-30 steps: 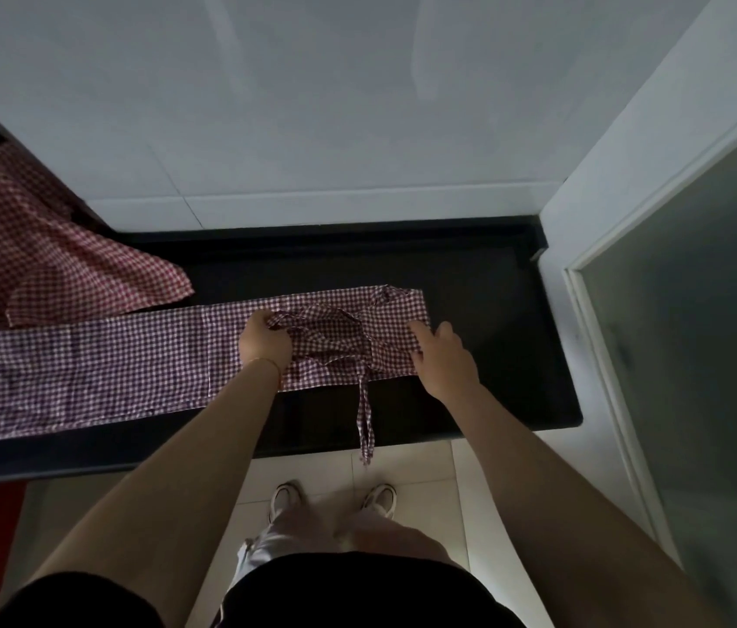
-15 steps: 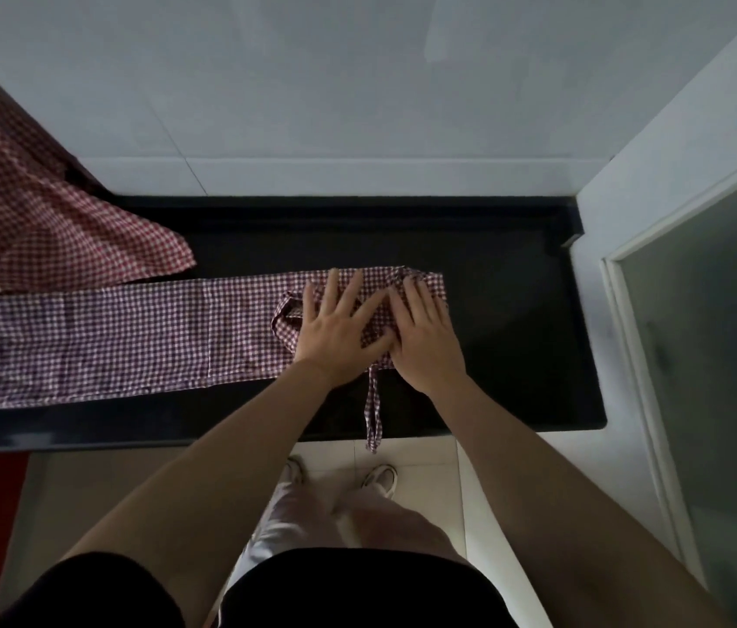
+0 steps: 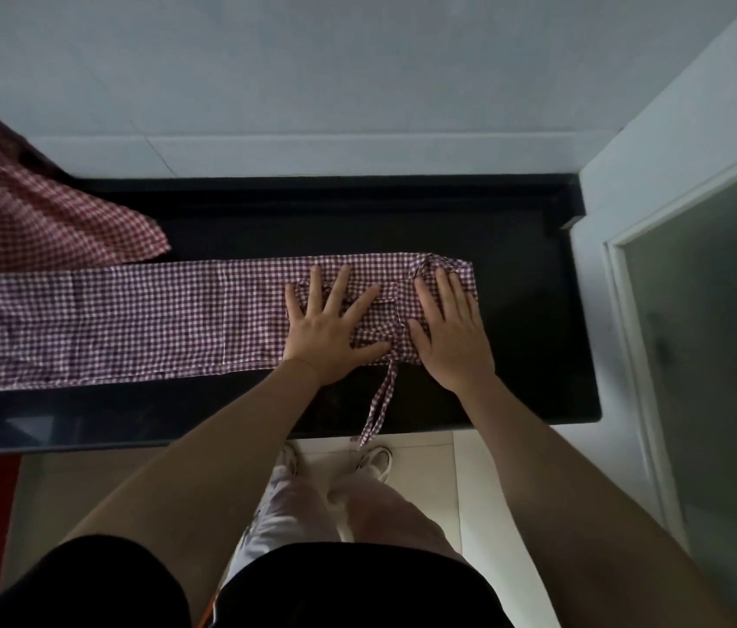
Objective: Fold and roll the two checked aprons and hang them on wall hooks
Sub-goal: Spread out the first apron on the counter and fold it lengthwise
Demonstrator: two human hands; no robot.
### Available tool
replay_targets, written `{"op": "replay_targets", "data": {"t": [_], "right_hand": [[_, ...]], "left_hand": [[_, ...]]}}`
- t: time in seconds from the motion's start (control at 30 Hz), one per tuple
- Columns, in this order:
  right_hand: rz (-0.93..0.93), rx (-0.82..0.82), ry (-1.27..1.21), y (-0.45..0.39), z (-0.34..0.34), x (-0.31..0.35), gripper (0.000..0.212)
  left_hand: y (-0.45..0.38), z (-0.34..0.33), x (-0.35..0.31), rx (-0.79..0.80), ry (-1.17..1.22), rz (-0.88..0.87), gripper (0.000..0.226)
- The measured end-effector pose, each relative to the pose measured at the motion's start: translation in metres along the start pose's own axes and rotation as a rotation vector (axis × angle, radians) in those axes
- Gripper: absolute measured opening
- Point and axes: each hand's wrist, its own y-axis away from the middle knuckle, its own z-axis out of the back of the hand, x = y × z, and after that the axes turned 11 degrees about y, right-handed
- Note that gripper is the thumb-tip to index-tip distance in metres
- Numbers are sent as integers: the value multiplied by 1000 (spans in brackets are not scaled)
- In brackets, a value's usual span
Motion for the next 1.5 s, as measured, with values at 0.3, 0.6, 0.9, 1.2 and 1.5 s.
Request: {"op": "replay_targets", "data": {"t": [0.3, 0.6, 0.9, 1.2, 1.5], "right_hand": [[-513, -277, -316, 19, 29, -41, 28], [-733, 206, -680, 40, 46, -73, 18], [-494, 506, -849, 55, 63, -89, 24], [-409, 252, -542, 72, 47, -72, 55], [-410, 12, -350, 69, 51, -59, 45]], "left_hand": [[-15, -5, -50, 66, 13, -51, 75], [-9, 16, -117, -27, 197, 32, 34], [-26, 14, -103, 253, 532, 199, 11], [-18, 26, -109, 164, 940, 245, 20], [-5, 16, -104, 153, 294, -44, 12]]}}
